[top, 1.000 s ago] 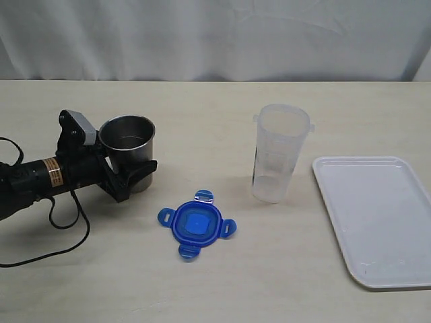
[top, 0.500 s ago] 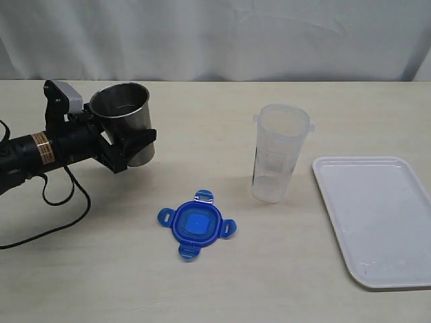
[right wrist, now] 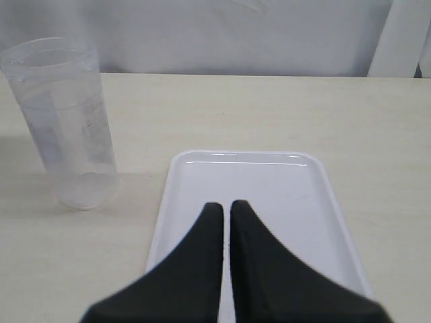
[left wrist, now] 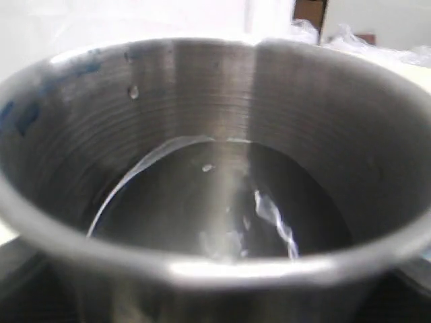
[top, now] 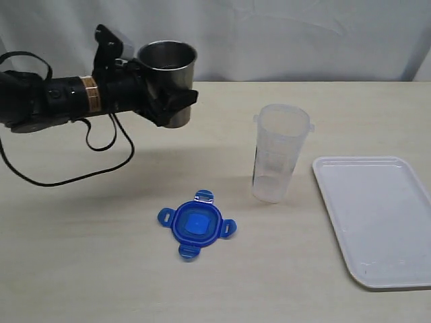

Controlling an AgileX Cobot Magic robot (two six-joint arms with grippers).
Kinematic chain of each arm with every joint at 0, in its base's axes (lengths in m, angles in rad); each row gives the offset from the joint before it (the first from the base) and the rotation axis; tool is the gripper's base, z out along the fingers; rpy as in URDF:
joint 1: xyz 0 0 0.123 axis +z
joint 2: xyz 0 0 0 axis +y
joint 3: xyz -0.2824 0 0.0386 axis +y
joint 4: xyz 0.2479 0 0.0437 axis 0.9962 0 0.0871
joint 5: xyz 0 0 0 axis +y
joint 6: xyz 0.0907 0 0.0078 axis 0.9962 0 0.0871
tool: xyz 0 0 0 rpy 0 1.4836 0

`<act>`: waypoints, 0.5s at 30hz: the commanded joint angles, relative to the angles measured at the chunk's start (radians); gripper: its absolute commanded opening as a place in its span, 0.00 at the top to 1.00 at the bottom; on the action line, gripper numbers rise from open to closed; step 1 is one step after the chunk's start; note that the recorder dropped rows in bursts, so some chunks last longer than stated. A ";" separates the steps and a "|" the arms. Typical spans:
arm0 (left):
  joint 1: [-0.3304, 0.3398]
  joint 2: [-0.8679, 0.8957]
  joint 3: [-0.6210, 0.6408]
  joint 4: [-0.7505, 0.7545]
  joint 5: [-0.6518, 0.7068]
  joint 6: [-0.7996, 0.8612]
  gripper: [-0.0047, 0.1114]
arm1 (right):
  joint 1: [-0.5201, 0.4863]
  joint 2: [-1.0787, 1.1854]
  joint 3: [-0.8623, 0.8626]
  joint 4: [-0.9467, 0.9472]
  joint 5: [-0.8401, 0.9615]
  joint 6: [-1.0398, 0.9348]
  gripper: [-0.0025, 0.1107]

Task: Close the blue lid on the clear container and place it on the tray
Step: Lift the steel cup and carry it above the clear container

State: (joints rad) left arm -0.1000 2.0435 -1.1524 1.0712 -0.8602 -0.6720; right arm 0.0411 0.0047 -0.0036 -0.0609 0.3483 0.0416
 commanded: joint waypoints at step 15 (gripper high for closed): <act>-0.185 -0.023 -0.153 -0.020 0.017 -0.088 0.96 | -0.003 -0.005 0.004 0.001 -0.004 0.001 0.94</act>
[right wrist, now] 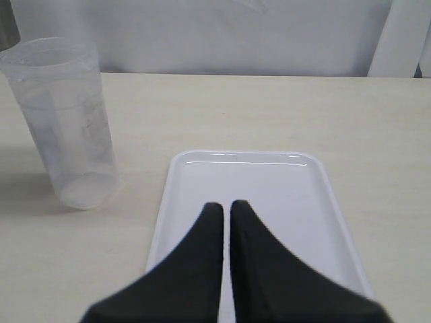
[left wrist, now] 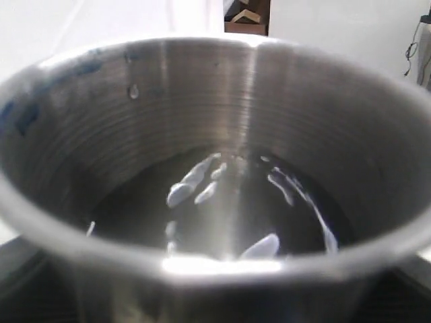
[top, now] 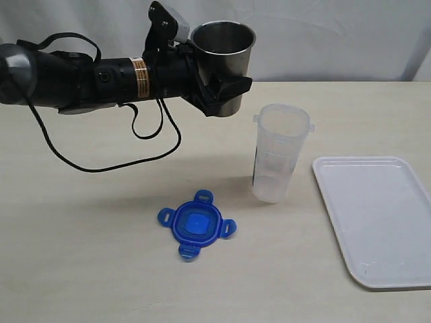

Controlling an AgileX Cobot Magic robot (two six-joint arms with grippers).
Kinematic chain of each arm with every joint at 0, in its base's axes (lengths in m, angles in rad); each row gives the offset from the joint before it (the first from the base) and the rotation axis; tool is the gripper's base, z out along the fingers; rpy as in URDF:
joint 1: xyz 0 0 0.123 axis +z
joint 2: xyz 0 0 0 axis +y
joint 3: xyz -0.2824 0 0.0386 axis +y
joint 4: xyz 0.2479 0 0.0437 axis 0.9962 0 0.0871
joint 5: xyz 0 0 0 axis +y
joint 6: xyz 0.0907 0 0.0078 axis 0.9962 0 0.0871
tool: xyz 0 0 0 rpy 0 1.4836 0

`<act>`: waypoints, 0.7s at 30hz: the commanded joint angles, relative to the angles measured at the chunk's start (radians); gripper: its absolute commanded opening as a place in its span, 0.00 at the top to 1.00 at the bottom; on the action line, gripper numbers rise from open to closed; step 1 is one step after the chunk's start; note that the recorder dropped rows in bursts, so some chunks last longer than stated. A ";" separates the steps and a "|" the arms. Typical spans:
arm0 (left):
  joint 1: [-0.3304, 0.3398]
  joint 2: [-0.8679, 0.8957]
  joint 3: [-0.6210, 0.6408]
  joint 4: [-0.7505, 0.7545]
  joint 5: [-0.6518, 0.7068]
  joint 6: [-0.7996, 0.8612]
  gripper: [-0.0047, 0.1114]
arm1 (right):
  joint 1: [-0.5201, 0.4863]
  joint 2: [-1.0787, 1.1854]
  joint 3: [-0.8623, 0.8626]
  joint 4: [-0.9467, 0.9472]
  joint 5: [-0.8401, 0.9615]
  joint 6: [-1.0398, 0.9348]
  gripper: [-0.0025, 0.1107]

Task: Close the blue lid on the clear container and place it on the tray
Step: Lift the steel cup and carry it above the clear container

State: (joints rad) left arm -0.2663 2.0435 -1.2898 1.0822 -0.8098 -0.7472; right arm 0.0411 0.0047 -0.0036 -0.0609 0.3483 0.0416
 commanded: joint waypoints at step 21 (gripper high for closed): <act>-0.083 -0.010 -0.016 0.006 0.061 -0.004 0.96 | -0.003 -0.005 0.004 0.001 -0.004 0.001 0.94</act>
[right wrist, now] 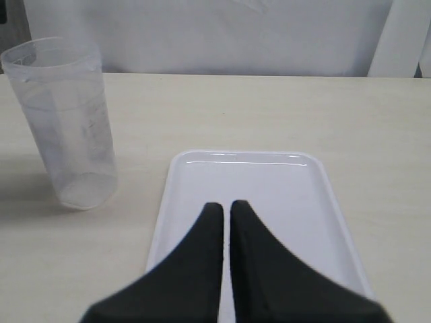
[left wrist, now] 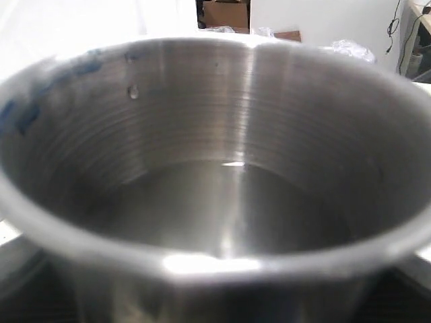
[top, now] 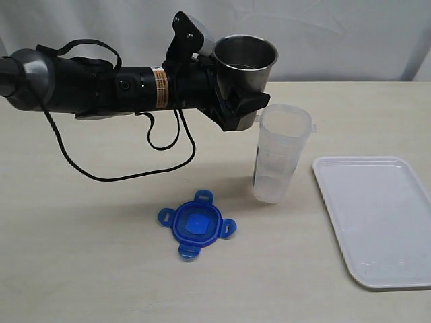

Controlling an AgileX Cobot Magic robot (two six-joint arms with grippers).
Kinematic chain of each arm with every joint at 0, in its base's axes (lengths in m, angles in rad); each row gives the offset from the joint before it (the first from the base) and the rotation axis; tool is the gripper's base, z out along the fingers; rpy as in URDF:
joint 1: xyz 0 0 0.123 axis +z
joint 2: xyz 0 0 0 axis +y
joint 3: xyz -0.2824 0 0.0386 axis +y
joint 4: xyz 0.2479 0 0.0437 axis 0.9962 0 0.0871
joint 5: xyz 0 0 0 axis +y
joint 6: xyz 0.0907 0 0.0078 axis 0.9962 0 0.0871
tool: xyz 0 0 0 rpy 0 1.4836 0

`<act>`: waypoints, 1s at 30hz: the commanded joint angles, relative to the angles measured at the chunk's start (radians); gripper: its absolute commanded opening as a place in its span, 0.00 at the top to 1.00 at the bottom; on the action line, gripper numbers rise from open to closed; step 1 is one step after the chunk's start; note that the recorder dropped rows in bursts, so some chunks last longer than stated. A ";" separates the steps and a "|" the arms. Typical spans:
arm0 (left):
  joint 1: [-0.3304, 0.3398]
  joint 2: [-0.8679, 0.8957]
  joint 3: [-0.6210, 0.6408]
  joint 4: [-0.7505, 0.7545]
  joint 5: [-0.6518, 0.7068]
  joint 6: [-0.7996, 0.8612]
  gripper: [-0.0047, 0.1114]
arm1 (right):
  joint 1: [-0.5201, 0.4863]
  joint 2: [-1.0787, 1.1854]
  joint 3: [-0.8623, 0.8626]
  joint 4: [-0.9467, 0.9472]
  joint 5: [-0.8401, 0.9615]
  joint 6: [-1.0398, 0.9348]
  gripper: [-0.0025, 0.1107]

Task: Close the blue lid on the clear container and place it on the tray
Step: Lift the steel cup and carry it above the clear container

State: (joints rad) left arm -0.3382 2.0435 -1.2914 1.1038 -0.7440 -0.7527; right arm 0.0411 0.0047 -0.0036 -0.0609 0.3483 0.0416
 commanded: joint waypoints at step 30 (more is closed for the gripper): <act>-0.017 -0.010 -0.014 0.021 0.155 0.232 0.96 | -0.003 -0.005 0.004 0.001 -0.004 0.001 0.94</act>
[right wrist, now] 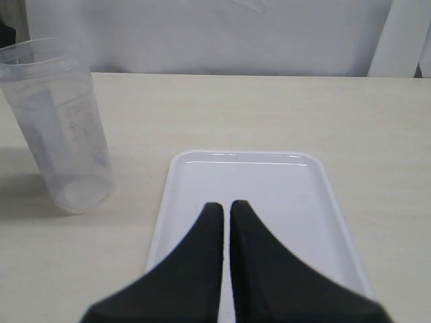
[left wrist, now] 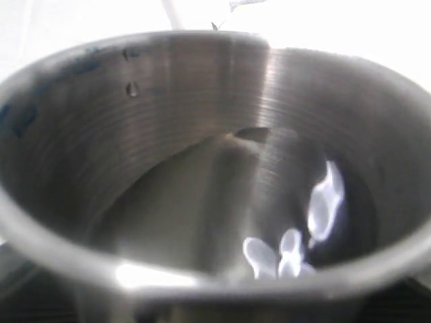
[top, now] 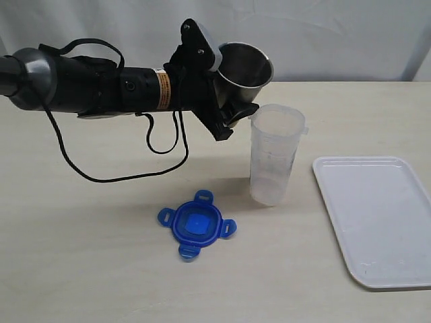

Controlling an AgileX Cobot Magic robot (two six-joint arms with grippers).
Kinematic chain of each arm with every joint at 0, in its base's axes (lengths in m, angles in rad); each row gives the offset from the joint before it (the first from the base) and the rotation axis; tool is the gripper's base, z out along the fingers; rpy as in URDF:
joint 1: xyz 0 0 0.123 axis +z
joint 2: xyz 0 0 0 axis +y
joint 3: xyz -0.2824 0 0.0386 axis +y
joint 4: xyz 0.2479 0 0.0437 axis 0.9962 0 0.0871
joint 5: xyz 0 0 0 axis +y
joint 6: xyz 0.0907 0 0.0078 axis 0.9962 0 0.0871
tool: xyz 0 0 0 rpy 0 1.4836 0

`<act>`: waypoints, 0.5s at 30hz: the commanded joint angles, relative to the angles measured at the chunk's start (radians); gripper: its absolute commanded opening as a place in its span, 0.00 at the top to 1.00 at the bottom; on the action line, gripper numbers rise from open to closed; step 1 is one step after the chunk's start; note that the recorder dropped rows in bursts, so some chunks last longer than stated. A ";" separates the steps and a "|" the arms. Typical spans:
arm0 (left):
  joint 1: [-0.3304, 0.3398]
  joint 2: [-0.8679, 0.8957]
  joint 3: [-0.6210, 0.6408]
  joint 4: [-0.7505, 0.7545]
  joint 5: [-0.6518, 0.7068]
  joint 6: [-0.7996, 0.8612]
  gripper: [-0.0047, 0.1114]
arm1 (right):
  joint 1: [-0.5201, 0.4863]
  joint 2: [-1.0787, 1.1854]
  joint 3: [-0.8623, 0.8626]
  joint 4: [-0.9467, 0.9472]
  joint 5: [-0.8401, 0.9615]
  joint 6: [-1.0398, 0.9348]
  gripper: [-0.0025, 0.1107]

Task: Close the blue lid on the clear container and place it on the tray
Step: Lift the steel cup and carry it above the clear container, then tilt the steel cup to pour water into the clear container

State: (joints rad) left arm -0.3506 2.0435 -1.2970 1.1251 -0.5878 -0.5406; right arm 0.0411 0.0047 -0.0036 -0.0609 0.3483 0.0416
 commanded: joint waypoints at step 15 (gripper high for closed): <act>-0.005 -0.026 -0.008 -0.004 -0.067 0.017 0.96 | -0.003 -0.005 0.004 0.001 -0.004 0.001 0.94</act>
State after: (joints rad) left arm -0.3506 2.0435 -1.2985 1.1315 -0.6214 -0.5273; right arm 0.0411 0.0047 -0.0036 -0.0609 0.3483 0.0416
